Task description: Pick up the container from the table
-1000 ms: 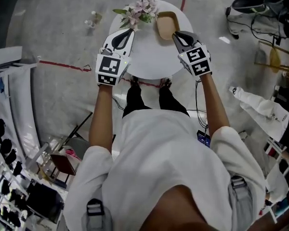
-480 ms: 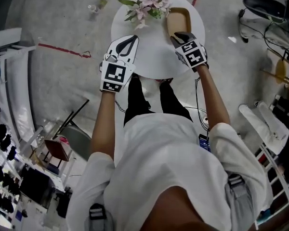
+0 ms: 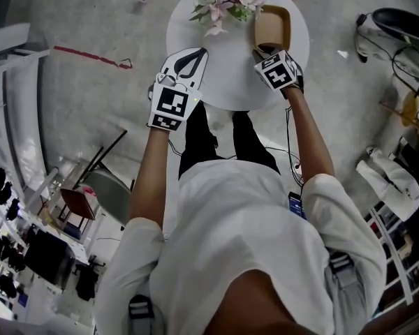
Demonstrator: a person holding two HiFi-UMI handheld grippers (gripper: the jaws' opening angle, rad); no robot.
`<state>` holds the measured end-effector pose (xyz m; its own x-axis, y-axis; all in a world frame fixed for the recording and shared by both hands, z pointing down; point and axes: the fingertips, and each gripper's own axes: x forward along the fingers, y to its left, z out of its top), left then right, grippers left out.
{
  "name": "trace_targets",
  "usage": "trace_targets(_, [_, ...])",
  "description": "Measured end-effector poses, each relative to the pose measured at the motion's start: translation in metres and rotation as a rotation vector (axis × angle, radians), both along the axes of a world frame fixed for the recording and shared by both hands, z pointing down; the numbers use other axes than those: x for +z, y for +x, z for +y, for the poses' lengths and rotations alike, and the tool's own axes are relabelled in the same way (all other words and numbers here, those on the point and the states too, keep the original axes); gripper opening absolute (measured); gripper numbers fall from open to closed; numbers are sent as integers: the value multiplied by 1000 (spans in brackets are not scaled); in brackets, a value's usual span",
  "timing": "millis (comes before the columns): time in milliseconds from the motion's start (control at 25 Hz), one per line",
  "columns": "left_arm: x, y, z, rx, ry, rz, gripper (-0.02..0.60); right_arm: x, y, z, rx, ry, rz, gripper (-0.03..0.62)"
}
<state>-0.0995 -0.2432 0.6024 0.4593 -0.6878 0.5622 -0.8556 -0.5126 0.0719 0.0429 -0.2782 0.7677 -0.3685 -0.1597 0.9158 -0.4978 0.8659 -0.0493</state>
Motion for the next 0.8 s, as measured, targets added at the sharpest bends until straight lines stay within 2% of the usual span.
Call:
trace_targets(160, [8, -1, 5, 0, -21, 4, 17, 7, 2, -3, -39, 21, 72, 46])
trace_targets(400, [2, 1, 9, 0, -20, 18, 17, 2, 5, -5, -55, 48, 105, 35])
trace_targets(600, [-15, 11, 11, 30, 12, 6, 16, -25, 18, -1, -42, 87, 86, 31])
trace_targets(800, [-48, 26, -1, 68, 83, -2, 16, -77, 38, -10, 37, 155, 33, 31])
